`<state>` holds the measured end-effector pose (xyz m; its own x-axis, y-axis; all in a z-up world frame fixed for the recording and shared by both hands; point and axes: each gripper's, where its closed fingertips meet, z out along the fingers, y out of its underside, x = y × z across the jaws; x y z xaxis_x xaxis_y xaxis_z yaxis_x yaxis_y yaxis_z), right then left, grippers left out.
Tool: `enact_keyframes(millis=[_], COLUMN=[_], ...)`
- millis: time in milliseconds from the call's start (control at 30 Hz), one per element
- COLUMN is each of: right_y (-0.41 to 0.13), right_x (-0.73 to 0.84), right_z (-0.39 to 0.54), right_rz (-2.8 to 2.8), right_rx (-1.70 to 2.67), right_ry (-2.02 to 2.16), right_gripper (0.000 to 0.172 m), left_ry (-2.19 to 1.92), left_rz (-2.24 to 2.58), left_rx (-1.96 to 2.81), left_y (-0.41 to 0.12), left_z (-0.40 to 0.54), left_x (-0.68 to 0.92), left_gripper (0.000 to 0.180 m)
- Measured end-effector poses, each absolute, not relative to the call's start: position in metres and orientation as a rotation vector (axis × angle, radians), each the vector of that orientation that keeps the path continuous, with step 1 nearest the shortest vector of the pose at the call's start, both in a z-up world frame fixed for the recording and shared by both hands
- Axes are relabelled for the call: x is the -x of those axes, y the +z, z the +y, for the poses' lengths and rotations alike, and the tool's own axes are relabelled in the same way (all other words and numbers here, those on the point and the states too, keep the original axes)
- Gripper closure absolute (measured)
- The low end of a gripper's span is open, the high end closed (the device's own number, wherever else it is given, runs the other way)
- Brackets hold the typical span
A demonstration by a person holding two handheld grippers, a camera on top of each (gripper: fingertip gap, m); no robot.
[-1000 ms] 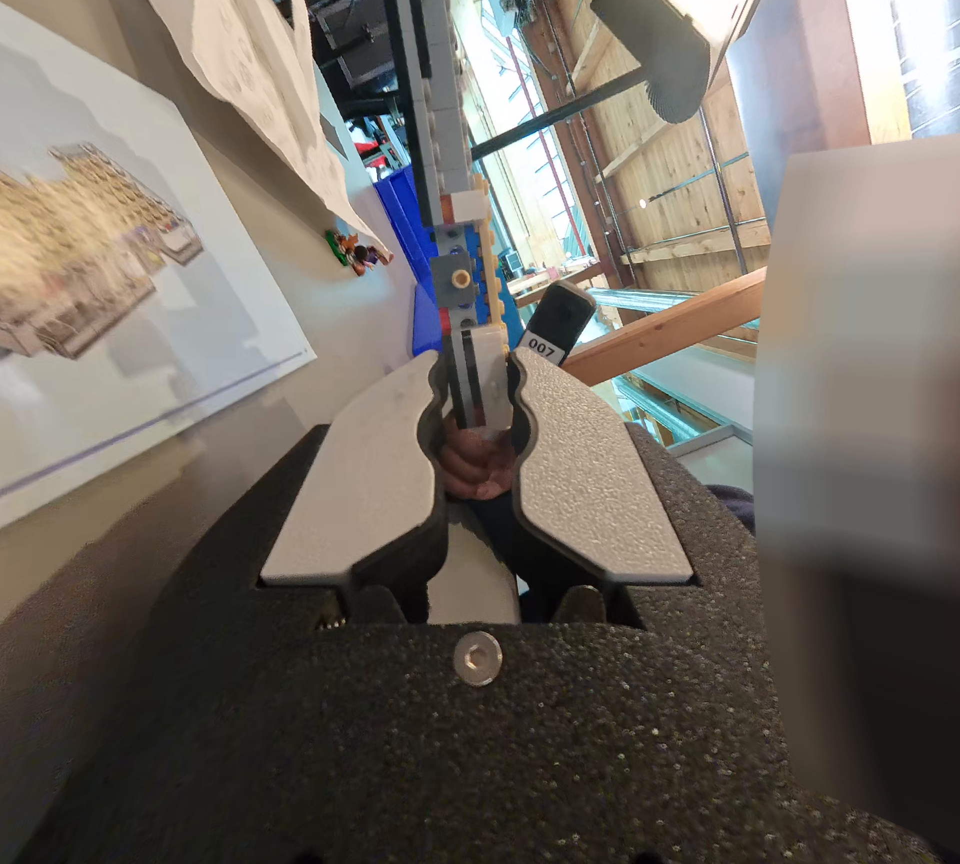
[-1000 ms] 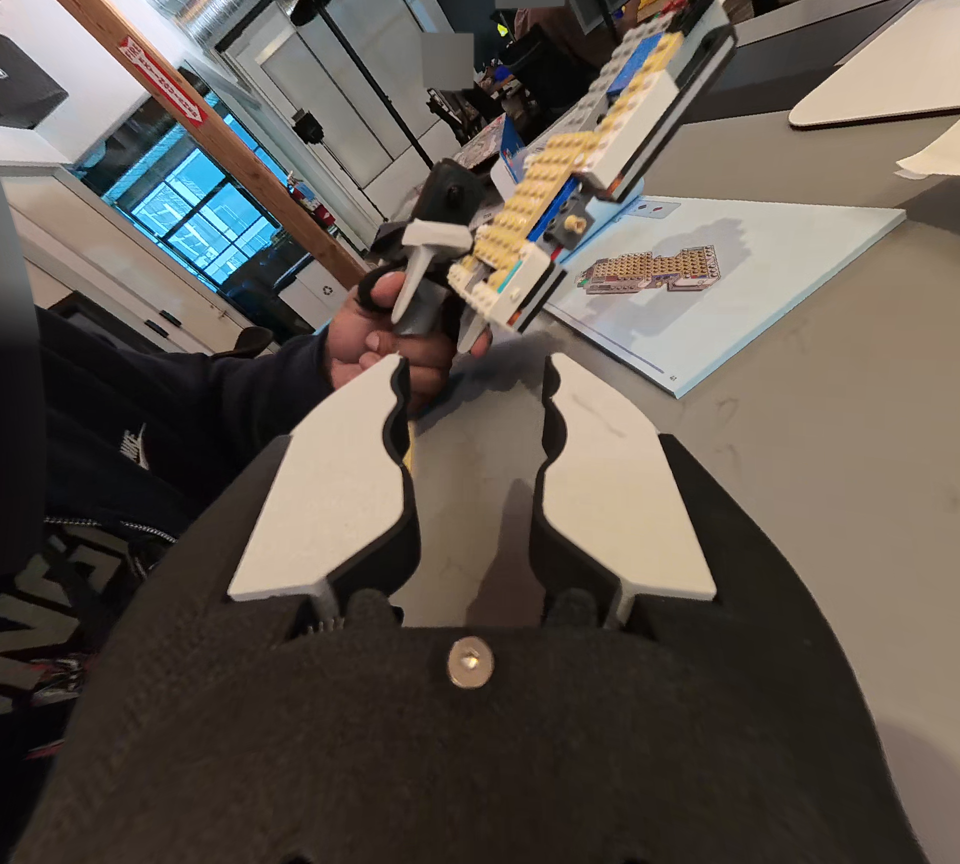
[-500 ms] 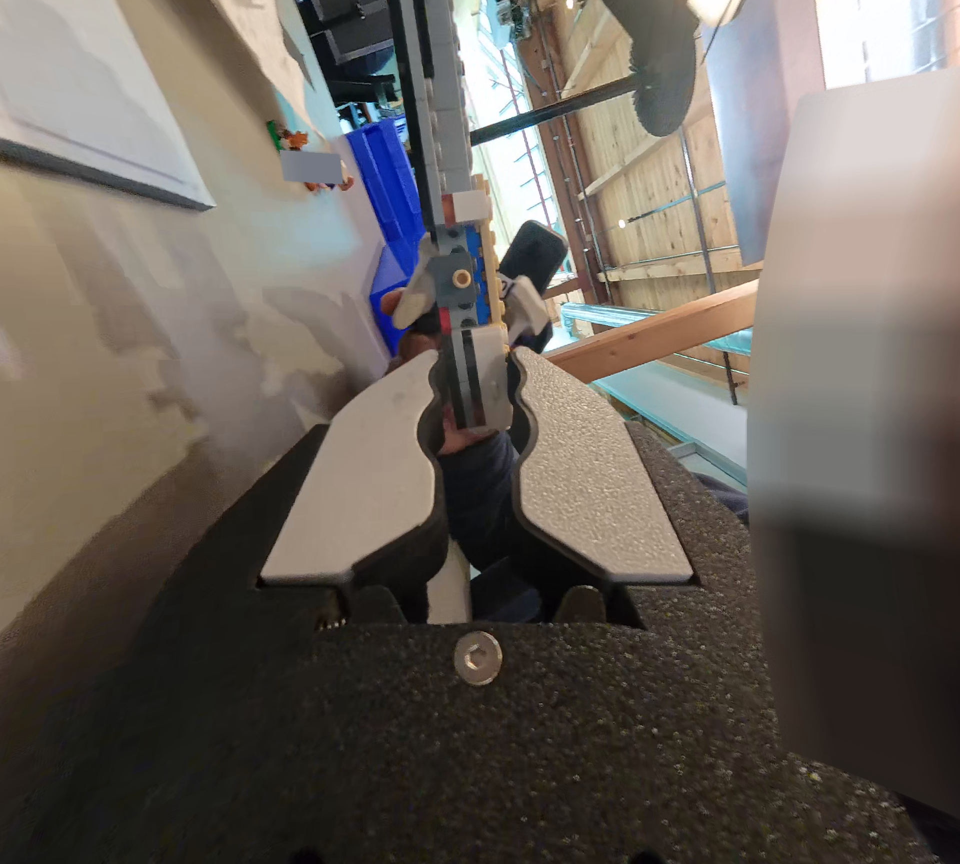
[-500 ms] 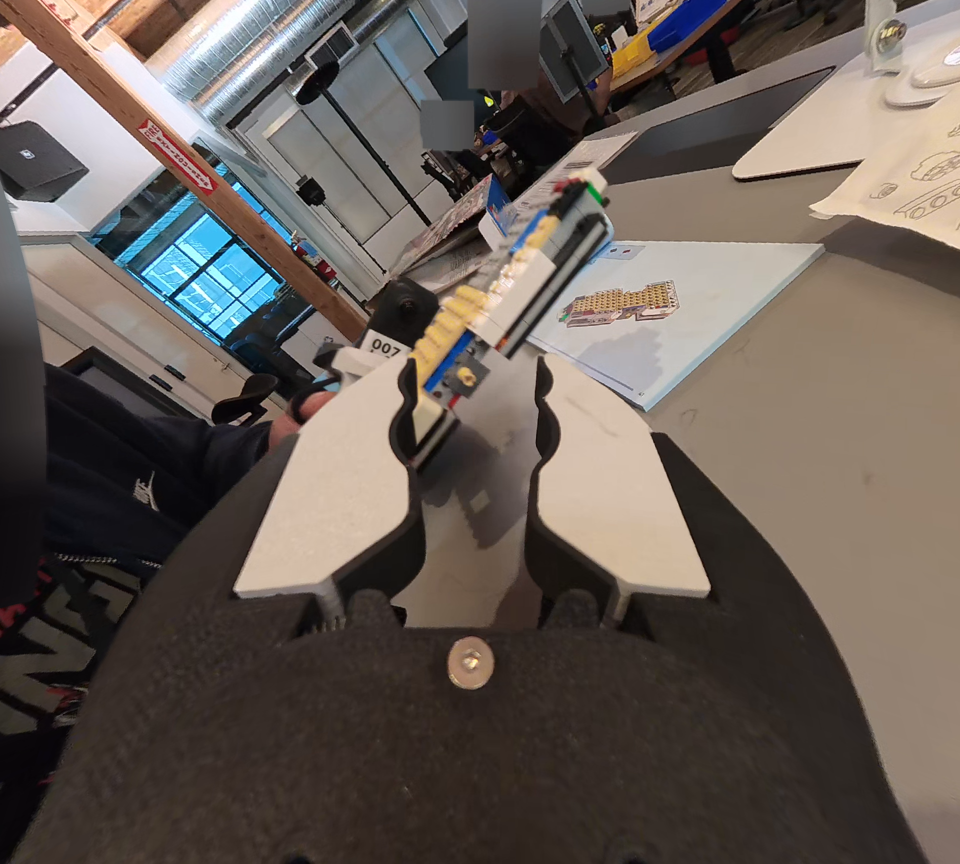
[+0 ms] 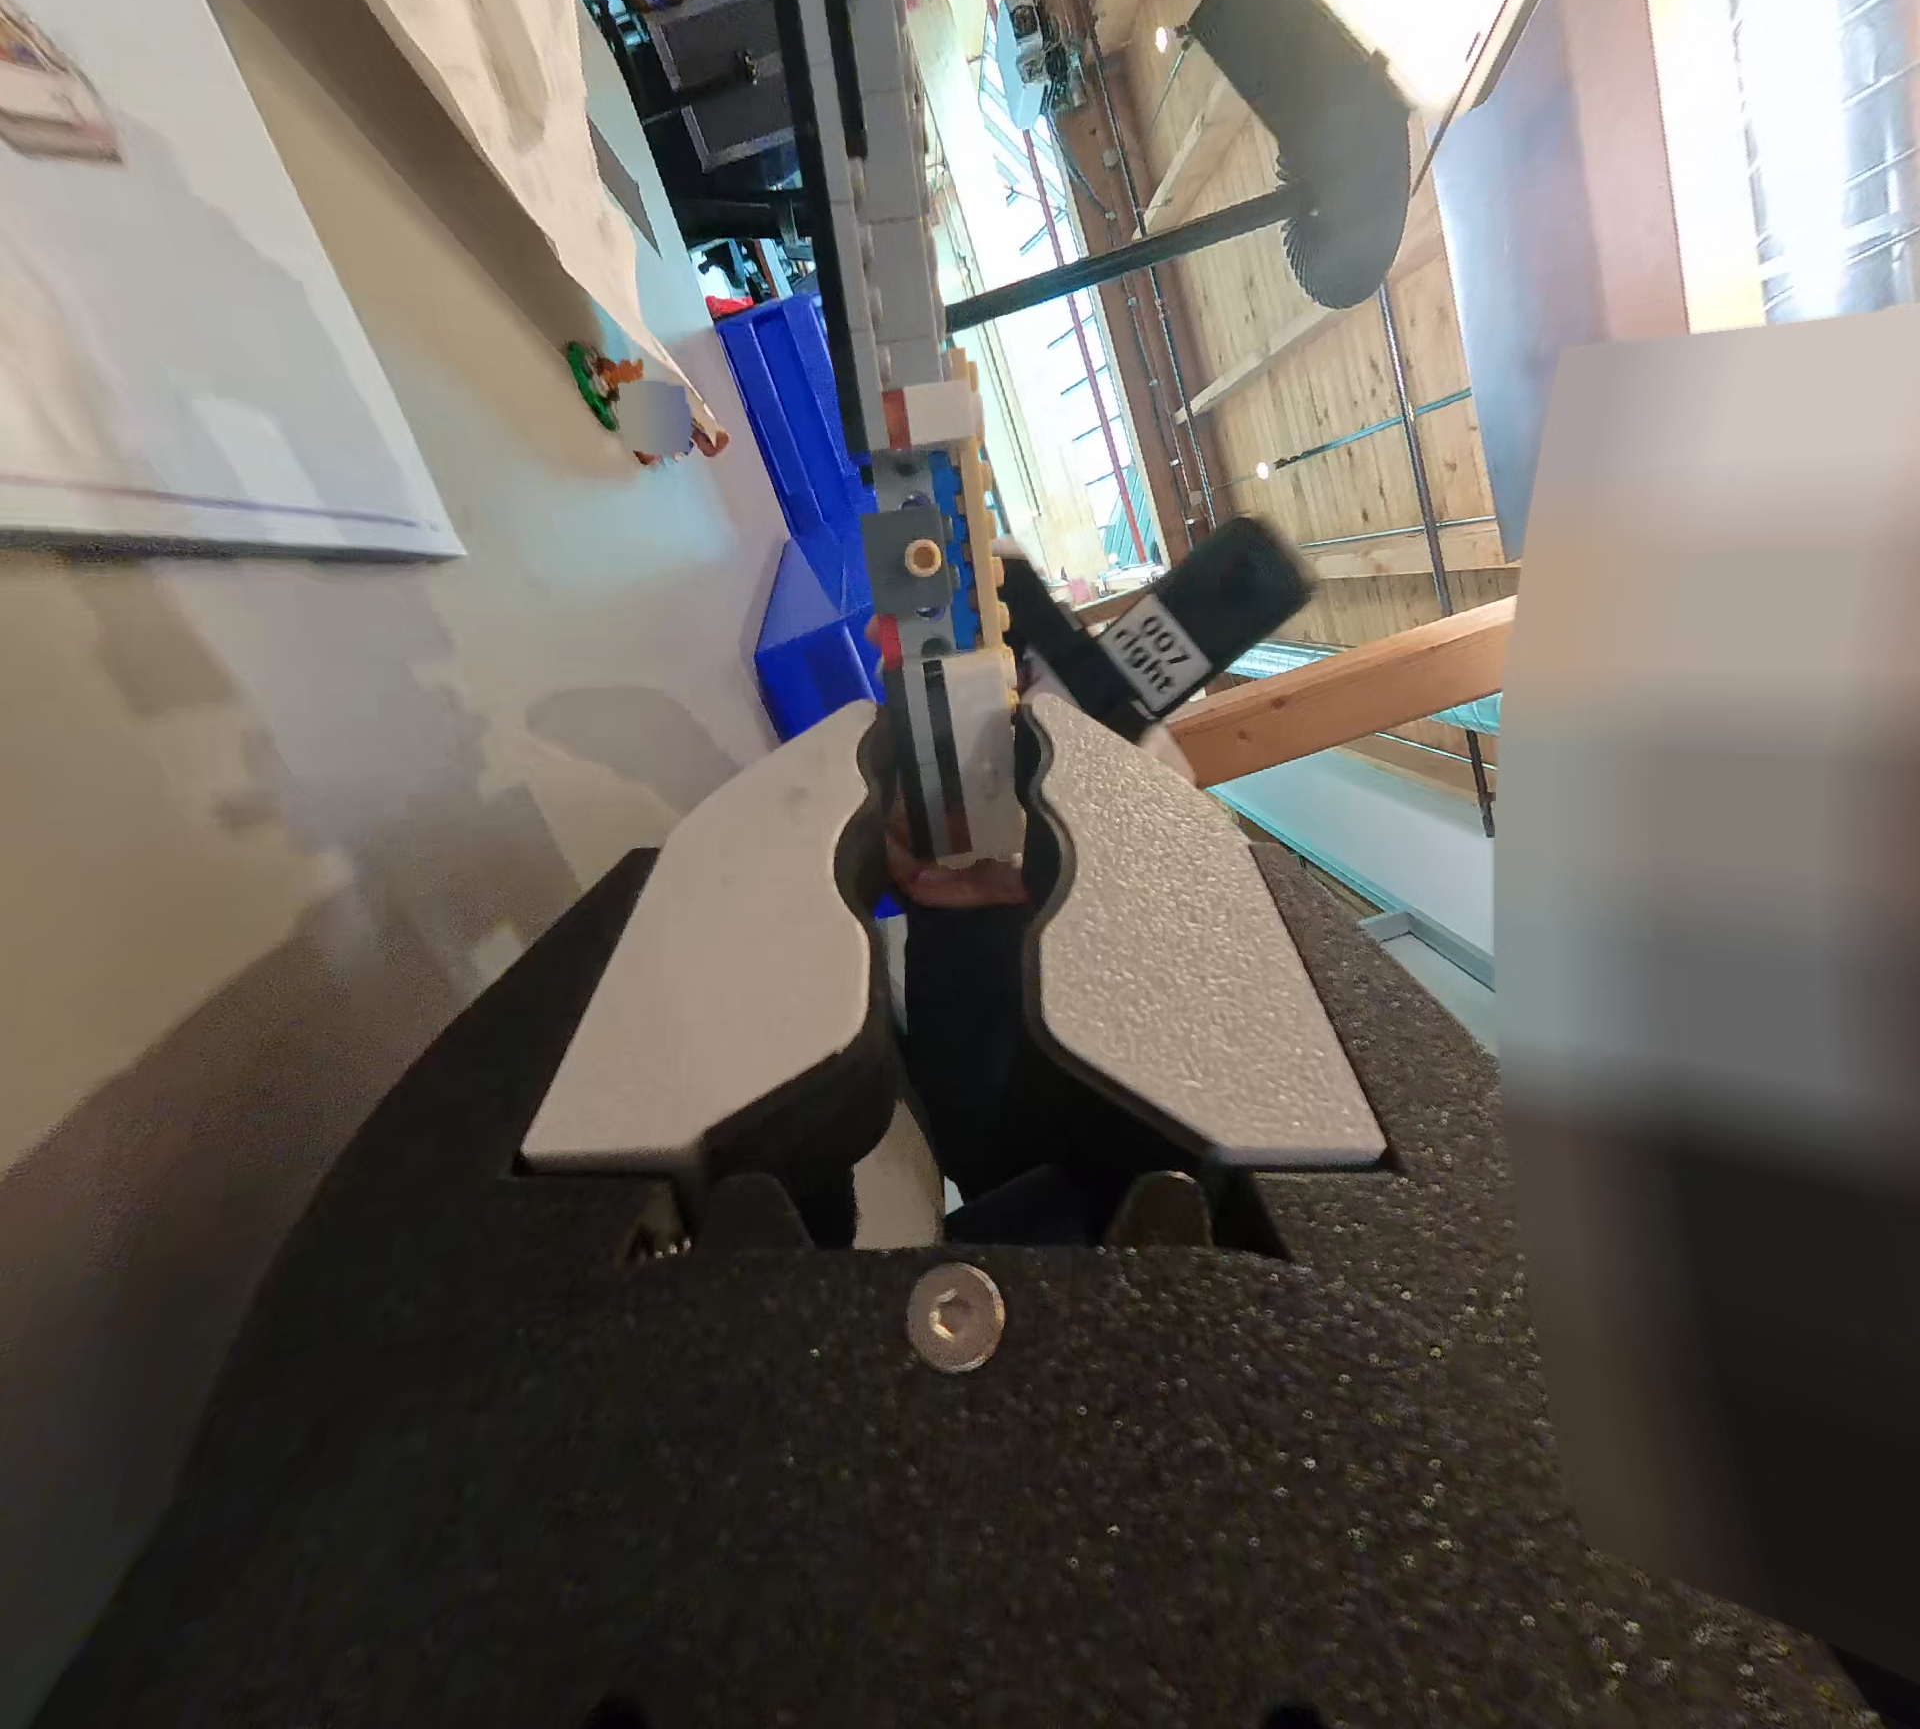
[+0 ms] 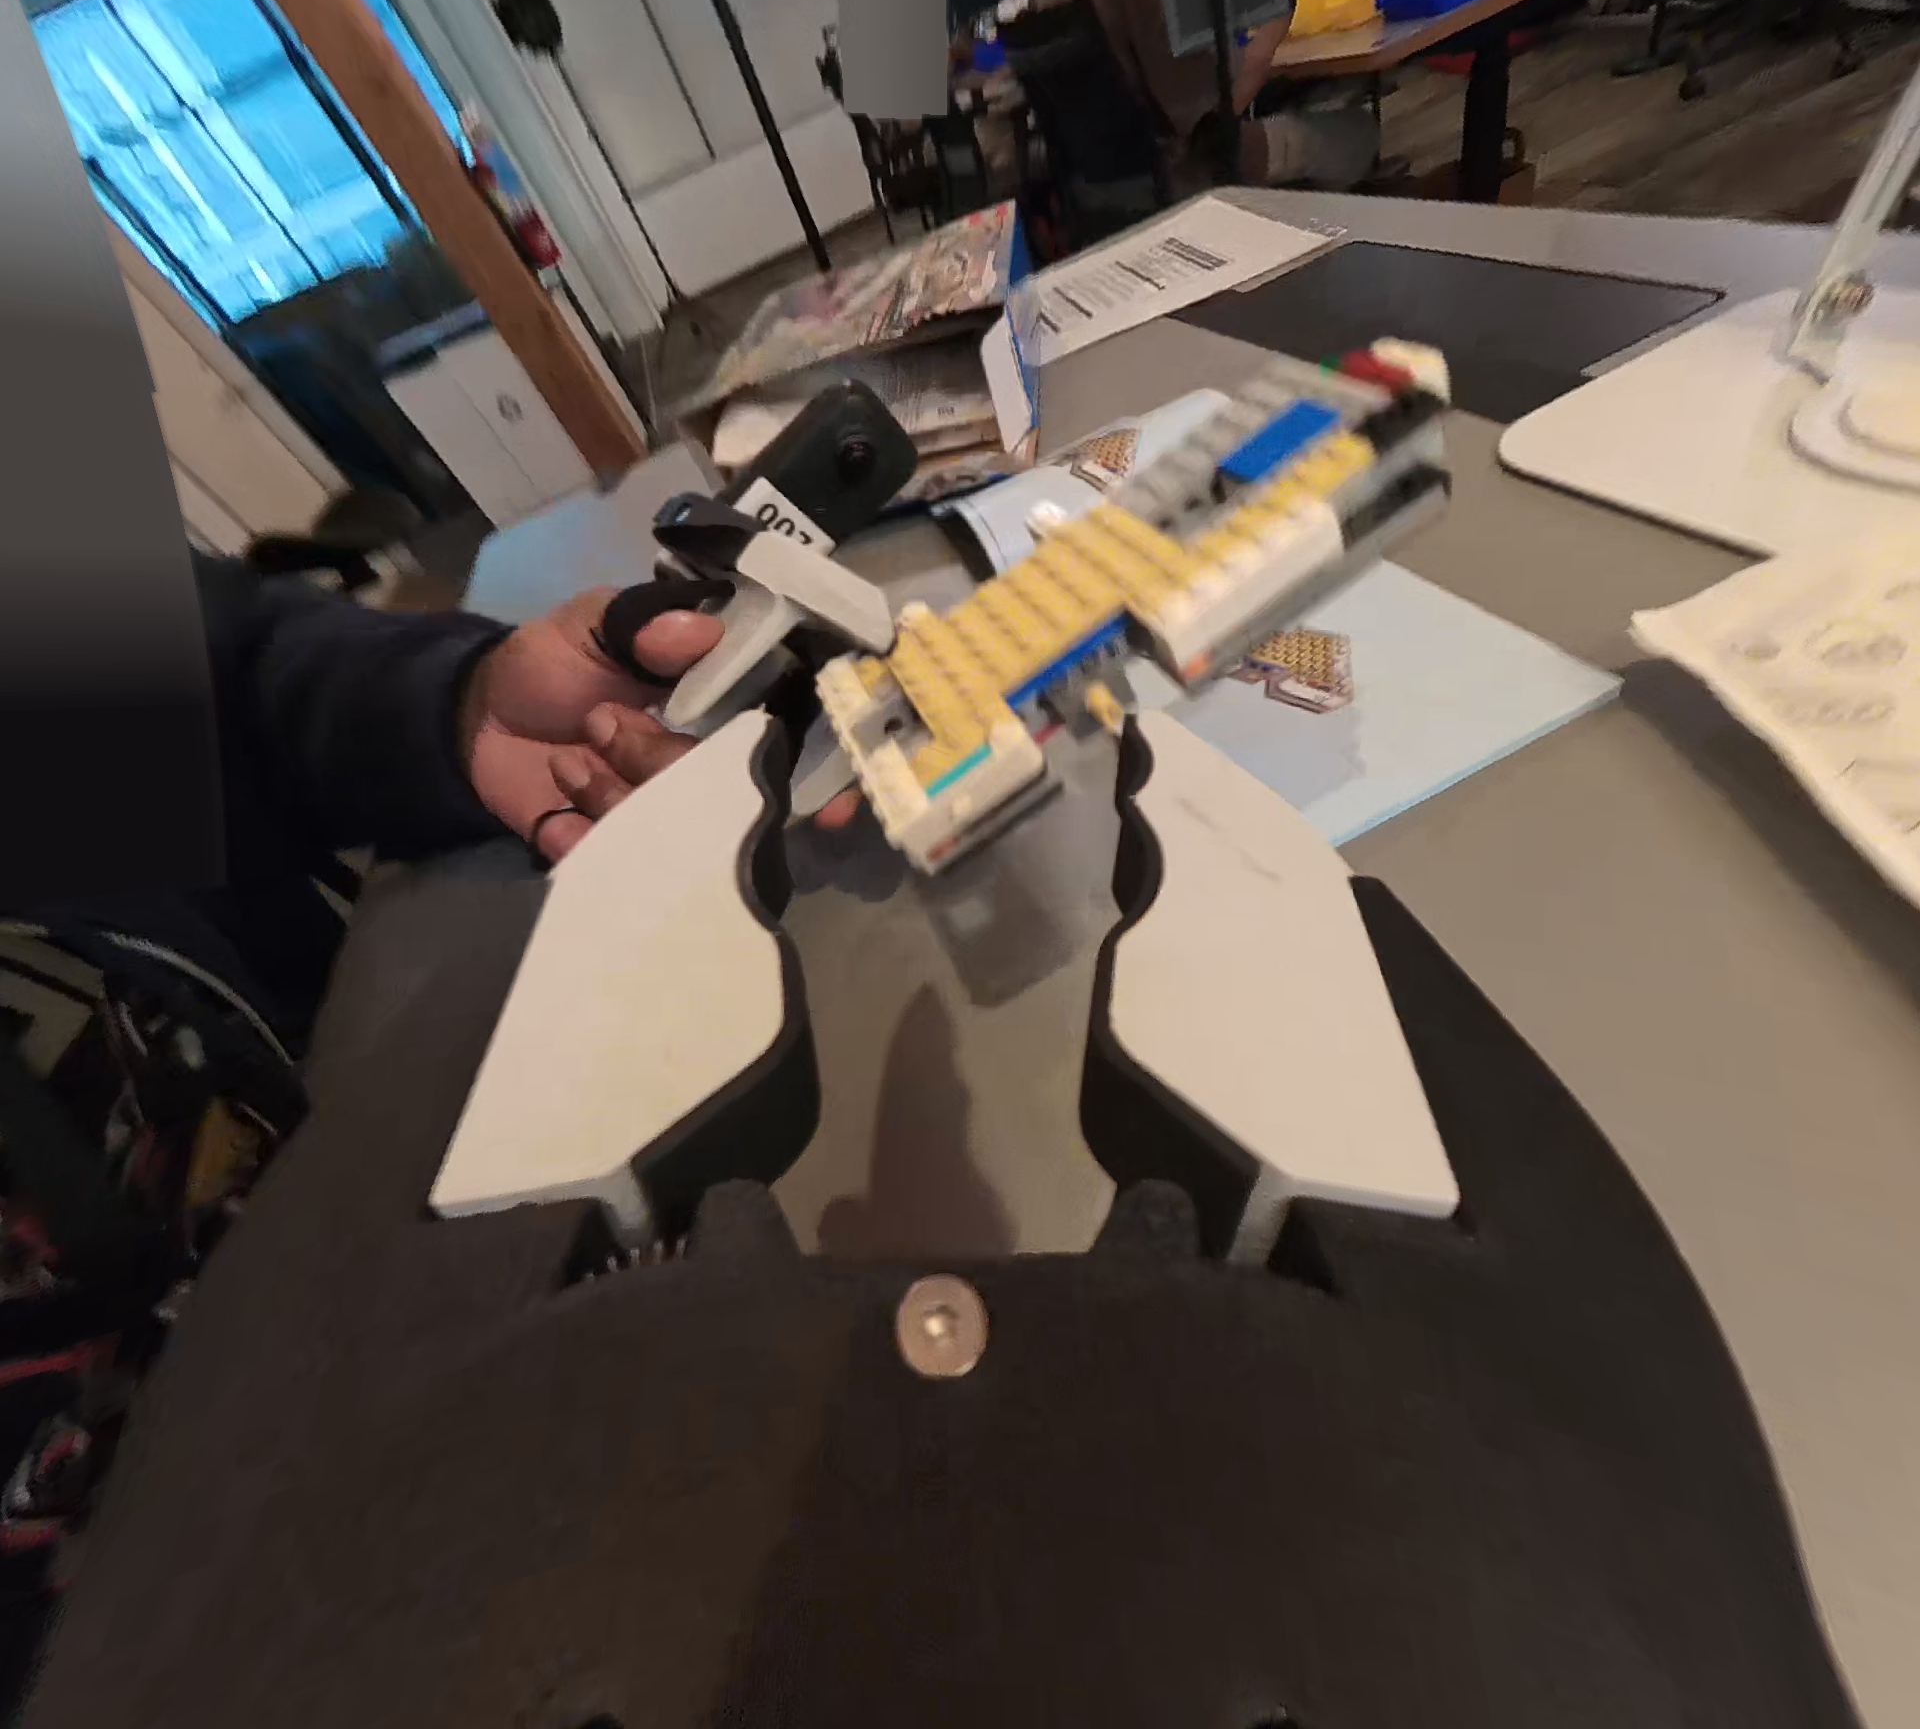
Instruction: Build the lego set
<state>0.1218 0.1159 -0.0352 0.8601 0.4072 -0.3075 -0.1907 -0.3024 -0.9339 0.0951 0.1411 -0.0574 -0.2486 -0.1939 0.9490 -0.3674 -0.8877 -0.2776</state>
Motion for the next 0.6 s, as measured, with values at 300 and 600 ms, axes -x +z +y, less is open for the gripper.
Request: enact_keyframes(millis=[300,600], right_y=[-0.052,-0.067], right_x=[-0.117,-0.115], right_z=[0.100,0.102], right_rz=[-0.483,-0.594], right_rx=[2.019,2.089], right_ry=[0.329,0.300], right_gripper=[0.090,0.092], left_ry=[2.150,2.116], left_rz=[-0.766,-0.822], left_rx=[-1.806,-1.764], left_y=[-0.079,-0.080], left_z=[0.091,0.084], left_x=[-0.101,-0.096], left_gripper=[0.159,0.159])
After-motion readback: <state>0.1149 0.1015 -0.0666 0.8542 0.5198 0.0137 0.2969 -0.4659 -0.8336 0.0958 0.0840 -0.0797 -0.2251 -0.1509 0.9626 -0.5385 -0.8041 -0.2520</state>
